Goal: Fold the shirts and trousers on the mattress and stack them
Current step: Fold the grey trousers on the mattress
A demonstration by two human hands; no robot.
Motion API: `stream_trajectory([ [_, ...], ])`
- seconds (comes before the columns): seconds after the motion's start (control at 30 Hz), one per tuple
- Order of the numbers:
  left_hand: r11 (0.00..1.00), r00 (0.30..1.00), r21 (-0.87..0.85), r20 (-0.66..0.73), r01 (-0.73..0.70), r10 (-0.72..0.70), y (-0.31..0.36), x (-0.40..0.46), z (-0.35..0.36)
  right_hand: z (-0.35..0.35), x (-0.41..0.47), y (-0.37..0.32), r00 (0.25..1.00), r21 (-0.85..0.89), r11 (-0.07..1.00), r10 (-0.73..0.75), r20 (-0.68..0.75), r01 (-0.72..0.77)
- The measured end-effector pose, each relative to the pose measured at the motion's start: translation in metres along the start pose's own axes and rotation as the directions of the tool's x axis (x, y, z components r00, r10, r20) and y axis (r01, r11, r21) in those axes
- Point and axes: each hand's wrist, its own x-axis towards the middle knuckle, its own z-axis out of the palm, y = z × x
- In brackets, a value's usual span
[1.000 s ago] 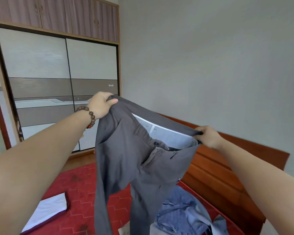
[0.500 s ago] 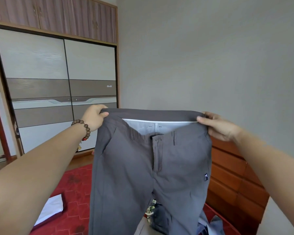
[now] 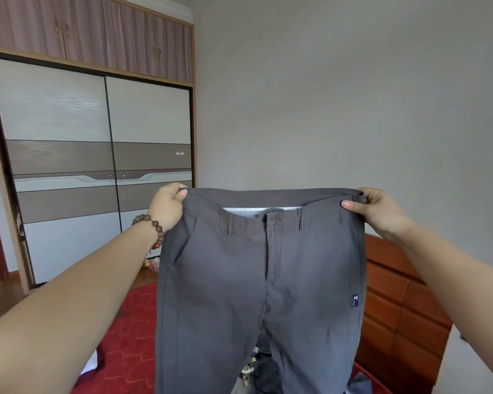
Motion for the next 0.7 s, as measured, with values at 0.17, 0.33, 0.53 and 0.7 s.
stream_trajectory([
  [0.17, 0.997, 0.968, 0.065, 0.249, -0.04, 0.022, 0.008, -0.006, 0.0, -0.002, 0.005, 0.002, 0.99, 0.047, 0.999, 0.005, -0.142, 0.001],
  [0.33, 0.991, 0.979, 0.075, 0.181, -0.112, 0.097, 0.005, -0.007, 0.003, -0.005, 0.006, 0.004, 0.985, 0.004, 1.0, 0.01, -0.175, -0.01],
  [0.53, 0.886, 0.99, -0.444, 0.102, 0.135, -0.1, 0.004, -0.005, -0.005, -0.003, 0.005, -0.006, 0.989, 0.114, 0.993, 0.02, -0.144, -0.003],
  [0.7, 0.753, 0.98, -0.633, 0.178, 0.182, -0.088, 0.01, 0.004, -0.024, -0.01, 0.007, -0.025, 0.999, 0.287, 0.958, -0.008, -0.036, 0.018],
])
